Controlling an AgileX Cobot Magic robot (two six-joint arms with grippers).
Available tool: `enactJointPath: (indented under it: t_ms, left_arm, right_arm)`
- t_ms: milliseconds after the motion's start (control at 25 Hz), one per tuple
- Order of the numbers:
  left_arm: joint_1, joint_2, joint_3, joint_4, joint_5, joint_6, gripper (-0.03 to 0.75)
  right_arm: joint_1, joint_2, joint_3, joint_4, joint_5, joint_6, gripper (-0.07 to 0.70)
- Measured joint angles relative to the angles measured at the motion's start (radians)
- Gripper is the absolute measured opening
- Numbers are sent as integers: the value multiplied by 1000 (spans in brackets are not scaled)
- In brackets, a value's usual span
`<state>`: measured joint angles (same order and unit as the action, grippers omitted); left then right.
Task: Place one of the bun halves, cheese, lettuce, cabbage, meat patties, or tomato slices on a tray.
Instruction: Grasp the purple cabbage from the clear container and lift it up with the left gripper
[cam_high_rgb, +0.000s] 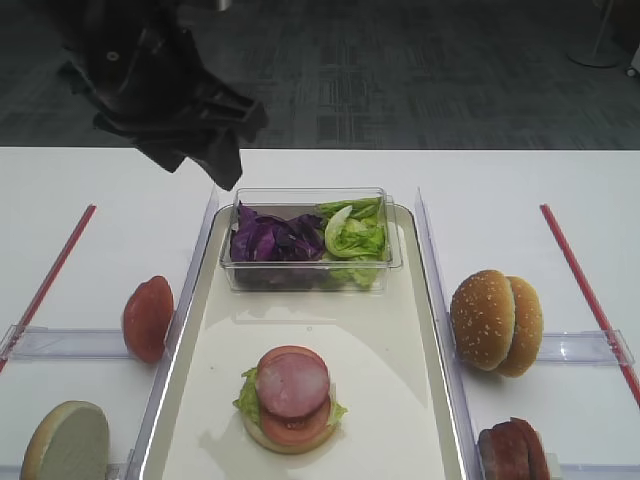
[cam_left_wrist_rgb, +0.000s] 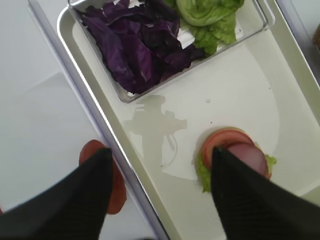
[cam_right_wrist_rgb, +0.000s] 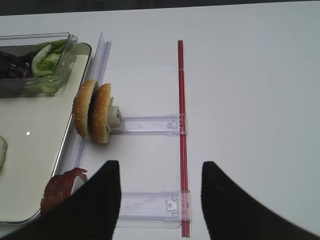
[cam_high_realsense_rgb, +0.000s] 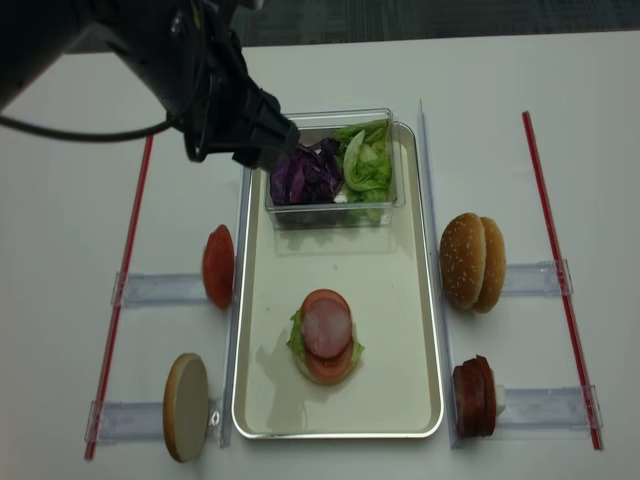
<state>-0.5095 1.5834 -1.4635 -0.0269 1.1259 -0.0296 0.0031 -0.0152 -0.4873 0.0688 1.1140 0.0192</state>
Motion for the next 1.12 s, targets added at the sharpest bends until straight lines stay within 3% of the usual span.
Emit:
enactJointPath:
  t_ms: [440, 1120]
  left_arm:
    - [-6, 188, -149, 0, 0, -42, 382]
    - [-24, 418, -294, 47, -4, -75, 366]
  right_arm:
    - [0, 0, 0, -1, 0, 3, 400]
    - [0, 0, 0, -4, 0, 3, 400]
